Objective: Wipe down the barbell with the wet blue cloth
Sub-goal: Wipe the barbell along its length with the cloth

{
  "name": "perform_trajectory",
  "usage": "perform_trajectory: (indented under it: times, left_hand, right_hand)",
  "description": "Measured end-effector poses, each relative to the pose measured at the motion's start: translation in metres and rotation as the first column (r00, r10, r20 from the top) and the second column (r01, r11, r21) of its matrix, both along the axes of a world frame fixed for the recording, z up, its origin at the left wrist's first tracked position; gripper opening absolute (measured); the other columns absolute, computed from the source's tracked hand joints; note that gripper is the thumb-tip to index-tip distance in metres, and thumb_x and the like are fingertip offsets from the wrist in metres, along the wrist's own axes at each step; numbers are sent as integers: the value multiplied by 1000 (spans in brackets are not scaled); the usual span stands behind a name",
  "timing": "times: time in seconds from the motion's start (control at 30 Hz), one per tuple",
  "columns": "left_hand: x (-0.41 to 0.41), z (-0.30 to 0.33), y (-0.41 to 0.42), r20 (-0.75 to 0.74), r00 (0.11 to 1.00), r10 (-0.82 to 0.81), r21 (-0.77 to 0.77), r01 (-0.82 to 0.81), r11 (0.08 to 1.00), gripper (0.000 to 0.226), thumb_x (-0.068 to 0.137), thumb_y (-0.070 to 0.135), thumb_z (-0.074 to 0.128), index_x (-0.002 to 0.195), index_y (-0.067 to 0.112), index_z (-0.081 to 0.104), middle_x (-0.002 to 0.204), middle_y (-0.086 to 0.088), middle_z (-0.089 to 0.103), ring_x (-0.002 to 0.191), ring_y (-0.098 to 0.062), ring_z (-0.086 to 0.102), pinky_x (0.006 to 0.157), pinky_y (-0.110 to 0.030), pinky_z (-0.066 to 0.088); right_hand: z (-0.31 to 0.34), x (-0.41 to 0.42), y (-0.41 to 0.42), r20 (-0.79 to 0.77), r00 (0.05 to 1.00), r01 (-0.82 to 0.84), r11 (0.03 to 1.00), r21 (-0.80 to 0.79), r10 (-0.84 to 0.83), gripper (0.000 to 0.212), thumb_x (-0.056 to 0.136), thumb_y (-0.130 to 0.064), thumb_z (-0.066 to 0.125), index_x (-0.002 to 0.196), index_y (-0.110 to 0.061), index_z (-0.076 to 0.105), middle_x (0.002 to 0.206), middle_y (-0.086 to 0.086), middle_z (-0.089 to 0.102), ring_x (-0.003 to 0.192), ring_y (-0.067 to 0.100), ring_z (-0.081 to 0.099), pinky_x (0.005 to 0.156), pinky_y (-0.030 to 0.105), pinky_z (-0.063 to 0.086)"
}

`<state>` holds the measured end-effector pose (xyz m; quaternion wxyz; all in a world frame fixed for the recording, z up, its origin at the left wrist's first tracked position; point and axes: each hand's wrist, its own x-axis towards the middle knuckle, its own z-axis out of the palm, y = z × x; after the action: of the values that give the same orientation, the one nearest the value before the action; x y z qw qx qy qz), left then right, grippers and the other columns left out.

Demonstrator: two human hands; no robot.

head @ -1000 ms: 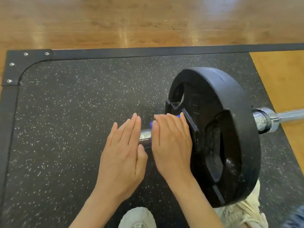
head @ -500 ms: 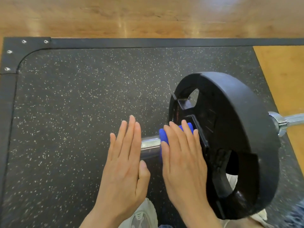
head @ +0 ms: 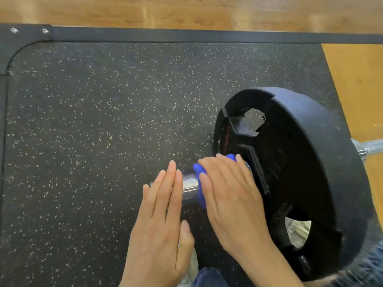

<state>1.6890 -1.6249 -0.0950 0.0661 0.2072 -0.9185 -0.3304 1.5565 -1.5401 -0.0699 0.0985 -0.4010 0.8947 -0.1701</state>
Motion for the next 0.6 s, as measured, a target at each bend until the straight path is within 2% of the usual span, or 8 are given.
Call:
perform_trajectory:
  times: [0.13, 0.2, 0.27, 0.4, 0.53, 0.6]
  left_hand:
    - [8, 3, 4, 1, 1000, -21, -27, 21, 999, 59, 101, 32, 32, 153, 5, 35, 161, -10, 36, 147, -25, 32, 127, -36, 6]
    - [7, 7, -3, -36, 999, 13, -25, -14, 1000, 54, 108, 39, 23, 146, 10, 50, 151, -3, 50, 136, -19, 45, 127, -40, 8]
    - [0, 10, -14, -65, 995, 70, -4, -70, 998, 52, 109, 36, 23, 139, 15, 60, 142, 6, 58, 128, -12, 51, 126, -41, 10]
    - [-13, 4, -15, -10, 997, 83, -6, -83, 997, 49, 108, 29, 28, 146, 11, 53, 154, 3, 47, 145, -16, 39, 127, -38, 10]
    - [-10, -4, -4, -18, 992, 122, -18, -122, 992, 50, 109, 28, 25, 146, 5, 50, 158, -4, 41, 148, -20, 35, 128, -37, 7]
    - [-11, -5, -3, -17, 992, 127, -46, -128, 991, 50, 107, 25, 27, 148, 4, 47, 160, -6, 38, 149, -21, 32, 128, -38, 6]
  right_hand:
    - [2, 11, 1, -1, 991, 134, 991, 15, -134, 33, 106, -26, 30, 111, -20, 62, 109, -11, 60, 119, 17, 54, 124, 36, 15]
    - [0, 17, -3, 26, 999, 37, 999, -5, -37, 32, 104, -23, 33, 111, -21, 63, 108, -12, 61, 113, 15, 56, 122, 41, 18]
    - [-1, 17, 5, 26, 998, -50, 999, 9, 50, 32, 104, -24, 33, 116, -21, 63, 112, -12, 62, 116, 15, 56, 122, 43, 21]
    - [2, 18, 15, -6, 996, 89, 995, 50, -89, 36, 105, -27, 32, 122, -18, 62, 121, -7, 61, 128, 22, 53, 124, 41, 17]
    - [0, 27, 4, 27, 999, -40, 999, 19, 39, 30, 102, -23, 35, 115, -20, 62, 108, -9, 60, 114, 15, 54, 121, 42, 23]
    - [1, 18, 11, -18, 1000, 24, 999, 32, -23, 30, 103, -26, 35, 110, -20, 63, 104, -8, 60, 108, 18, 55, 118, 41, 29]
